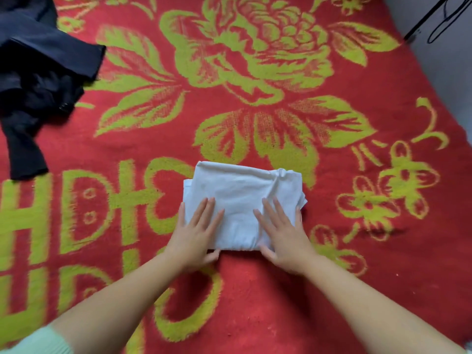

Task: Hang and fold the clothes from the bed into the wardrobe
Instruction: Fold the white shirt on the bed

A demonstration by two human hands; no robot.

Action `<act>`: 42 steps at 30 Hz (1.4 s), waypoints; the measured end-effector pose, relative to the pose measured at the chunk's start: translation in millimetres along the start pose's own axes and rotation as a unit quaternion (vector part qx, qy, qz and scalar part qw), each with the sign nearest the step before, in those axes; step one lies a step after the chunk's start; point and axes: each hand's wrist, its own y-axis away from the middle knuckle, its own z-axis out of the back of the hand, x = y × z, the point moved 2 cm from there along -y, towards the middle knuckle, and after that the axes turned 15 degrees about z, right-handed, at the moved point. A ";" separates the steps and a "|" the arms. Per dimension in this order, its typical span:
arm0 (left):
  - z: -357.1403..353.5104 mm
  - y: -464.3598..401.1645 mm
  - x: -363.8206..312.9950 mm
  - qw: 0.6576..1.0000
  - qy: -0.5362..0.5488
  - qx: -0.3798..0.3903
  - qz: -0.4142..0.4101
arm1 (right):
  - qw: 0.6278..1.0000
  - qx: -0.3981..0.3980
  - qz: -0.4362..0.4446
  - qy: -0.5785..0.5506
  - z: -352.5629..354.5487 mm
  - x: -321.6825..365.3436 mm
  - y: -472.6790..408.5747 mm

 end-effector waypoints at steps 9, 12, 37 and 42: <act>4.1 -16.3 -16.1 0.997 -0.042 0.060 0.011 | 0.992 0.015 -0.116 -0.047 -5.8 28.6 -24.6; 20.6 -13.5 -18.8 0.999 -0.001 0.036 0.030 | 0.987 0.021 -0.132 -0.089 10.4 30.9 -27.7; 179.4 409.6 125.2 0.895 -0.012 -0.163 0.415 | 0.839 -0.076 0.521 0.138 249.1 384.2 -33.6; 157.2 561.6 94.3 0.791 0.019 -0.195 0.580 | 0.729 -0.077 0.656 0.181 237.4 513.9 19.1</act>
